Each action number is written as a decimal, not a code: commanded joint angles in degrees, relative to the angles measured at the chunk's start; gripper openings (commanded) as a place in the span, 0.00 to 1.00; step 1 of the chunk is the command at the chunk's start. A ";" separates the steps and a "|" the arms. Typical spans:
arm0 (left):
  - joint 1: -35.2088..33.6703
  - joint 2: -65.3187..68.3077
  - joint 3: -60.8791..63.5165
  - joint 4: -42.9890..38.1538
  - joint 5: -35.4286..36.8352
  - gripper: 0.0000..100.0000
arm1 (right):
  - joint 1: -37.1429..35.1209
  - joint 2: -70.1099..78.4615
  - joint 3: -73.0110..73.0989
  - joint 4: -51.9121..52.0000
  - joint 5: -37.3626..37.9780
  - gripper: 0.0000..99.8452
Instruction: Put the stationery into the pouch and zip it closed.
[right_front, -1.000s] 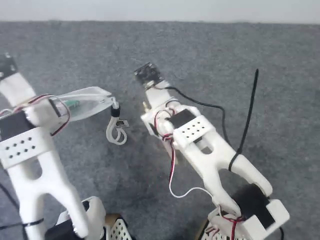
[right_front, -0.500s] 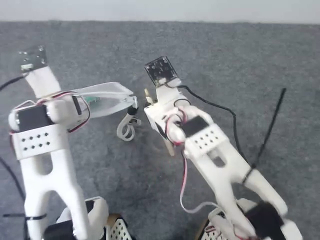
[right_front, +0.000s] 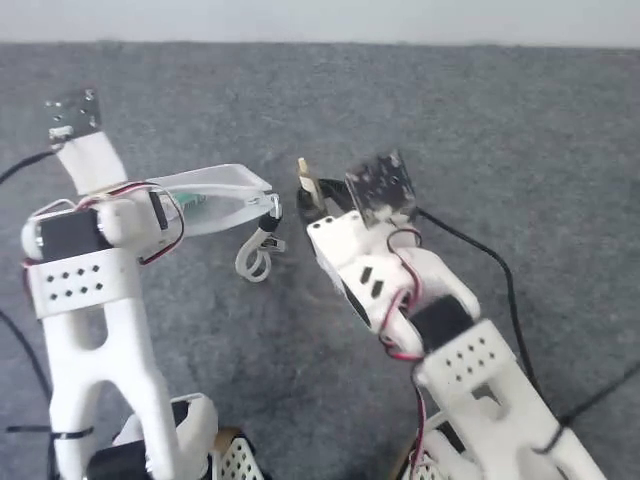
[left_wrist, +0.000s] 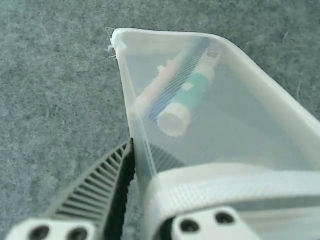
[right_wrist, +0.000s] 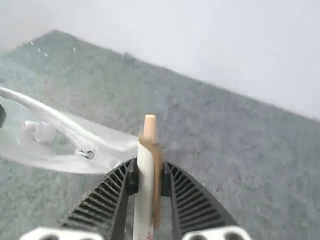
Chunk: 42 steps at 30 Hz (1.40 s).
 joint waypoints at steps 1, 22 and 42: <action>0.44 -0.53 -1.36 0.09 0.26 0.01 | 0.31 -8.92 0.53 -1.54 -0.70 0.01; 0.44 -0.53 -1.36 0.00 0.26 0.01 | -10.51 -15.34 7.91 -30.64 -0.53 0.01; 0.35 -0.53 -1.27 0.09 0.18 0.01 | -12.70 1.27 13.01 -66.15 -0.26 0.01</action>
